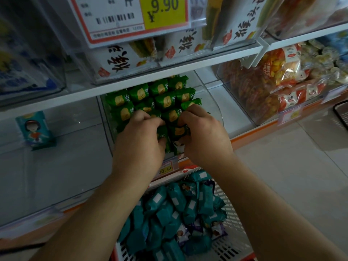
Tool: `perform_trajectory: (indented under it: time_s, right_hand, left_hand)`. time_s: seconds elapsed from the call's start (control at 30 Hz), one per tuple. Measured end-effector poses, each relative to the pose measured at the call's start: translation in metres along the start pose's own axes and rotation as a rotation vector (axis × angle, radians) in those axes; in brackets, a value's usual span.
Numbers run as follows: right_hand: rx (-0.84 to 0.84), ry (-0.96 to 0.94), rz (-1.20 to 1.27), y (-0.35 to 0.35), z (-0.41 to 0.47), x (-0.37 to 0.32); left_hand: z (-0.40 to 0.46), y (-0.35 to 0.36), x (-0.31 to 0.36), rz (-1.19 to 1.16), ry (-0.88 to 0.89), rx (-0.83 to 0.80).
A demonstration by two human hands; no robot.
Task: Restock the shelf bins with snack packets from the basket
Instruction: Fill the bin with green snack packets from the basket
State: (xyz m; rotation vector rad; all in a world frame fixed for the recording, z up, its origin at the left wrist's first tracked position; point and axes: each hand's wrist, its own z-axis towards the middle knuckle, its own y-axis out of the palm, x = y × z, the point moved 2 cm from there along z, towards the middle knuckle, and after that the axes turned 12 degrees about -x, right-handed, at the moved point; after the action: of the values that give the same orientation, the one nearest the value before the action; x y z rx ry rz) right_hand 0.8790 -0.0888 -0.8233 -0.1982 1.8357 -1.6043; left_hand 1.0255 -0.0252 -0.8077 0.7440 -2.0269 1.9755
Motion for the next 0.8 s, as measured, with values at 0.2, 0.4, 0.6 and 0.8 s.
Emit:
perform_trajectory:
  time_s: [0.2,0.4,0.6,0.8]
  right_hand:
    - [-0.052,0.049,-0.006,0.005,-0.001,-0.002]
    - [0.002,-0.005,0.11,-0.012,-0.007,0.004]
    - [0.136,-0.02,0.211,-0.021,-0.029,0.003]
    - [-0.062,-0.024,0.299,-0.017,-0.072,-0.021]
  left_hand:
    - [0.006,0.016,0.001,-0.03,-0.068,-0.103]
    - [0.002,0.009,-0.003,-0.24,-0.043,-0.106]
    - [-0.02,-0.004,-0.001,-0.422,0.055,-0.054]
    - [-0.054,-0.021,0.004,-0.465,0.06,-0.452]
